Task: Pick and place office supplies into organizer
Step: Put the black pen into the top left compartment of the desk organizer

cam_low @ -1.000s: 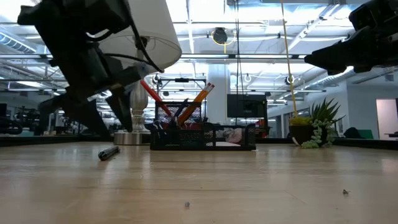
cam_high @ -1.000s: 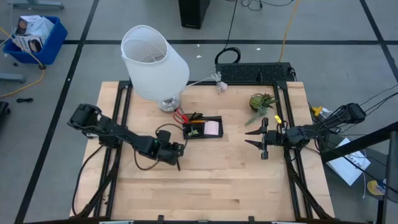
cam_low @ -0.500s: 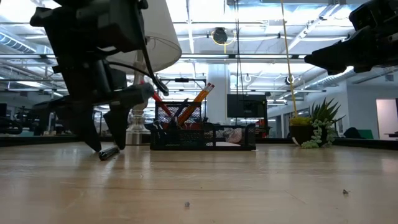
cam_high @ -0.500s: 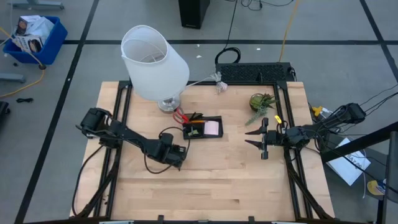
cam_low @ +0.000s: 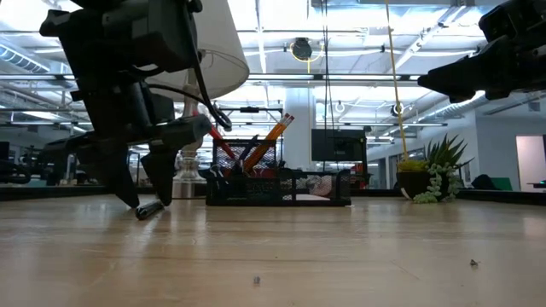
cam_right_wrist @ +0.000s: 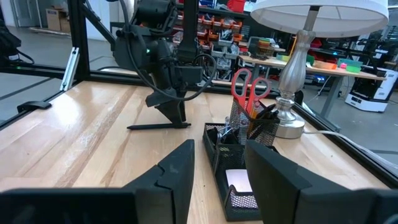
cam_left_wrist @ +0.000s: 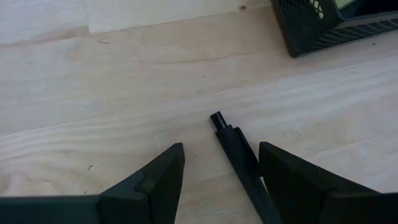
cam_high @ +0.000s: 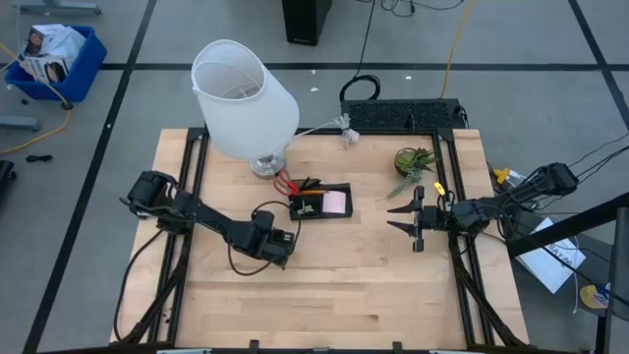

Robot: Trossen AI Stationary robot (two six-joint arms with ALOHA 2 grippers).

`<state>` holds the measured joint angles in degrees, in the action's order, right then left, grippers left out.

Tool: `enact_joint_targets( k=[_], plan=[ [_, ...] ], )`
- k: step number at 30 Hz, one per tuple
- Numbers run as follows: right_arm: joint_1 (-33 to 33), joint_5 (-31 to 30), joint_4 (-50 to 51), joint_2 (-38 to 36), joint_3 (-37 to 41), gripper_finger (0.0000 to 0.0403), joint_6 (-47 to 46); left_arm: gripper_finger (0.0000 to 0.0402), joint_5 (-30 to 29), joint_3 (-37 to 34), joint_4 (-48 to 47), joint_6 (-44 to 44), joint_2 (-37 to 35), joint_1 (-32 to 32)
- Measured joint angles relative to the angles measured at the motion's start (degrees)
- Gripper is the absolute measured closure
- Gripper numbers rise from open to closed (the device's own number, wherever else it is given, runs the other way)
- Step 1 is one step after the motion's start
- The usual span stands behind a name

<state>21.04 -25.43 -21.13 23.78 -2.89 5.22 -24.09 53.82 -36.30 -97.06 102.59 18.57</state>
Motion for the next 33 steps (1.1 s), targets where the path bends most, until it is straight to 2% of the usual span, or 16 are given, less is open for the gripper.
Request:
enact_joint_targets(
  k=[6, 16, 23, 27, 33],
  plan=[
    [0.0, 0.0, 0.0, 0.0, 0.0, 0.0266, 0.0, 0.0202, 0.4, 0.0, -0.6, -0.1, 1.0, 0.0],
    [0.0, 0.0, 0.0, 0.0, 0.0, 0.0266, 0.0, 0.03, 0.0, -0.1, -1.1, 0.5, 1.1, 0.0],
    [0.0, 0.0, 0.0, 0.0, 0.0, 0.0266, 0.0, 0.0346, -1.2, -0.1, -0.4, 1.4, 1.2, 0.3],
    [0.0, 0.0, 0.0, 0.0, 0.0, 0.0266, 0.0, 0.0353, -3.6, -0.1, 0.3, 1.5, 1.2, 1.0],
    [0.0, 0.0, 0.0, 0.0, 0.0, 0.0266, 0.0, 0.0338, -7.3, -0.2, 0.5, 1.1, 1.5, 2.6]
  ],
)
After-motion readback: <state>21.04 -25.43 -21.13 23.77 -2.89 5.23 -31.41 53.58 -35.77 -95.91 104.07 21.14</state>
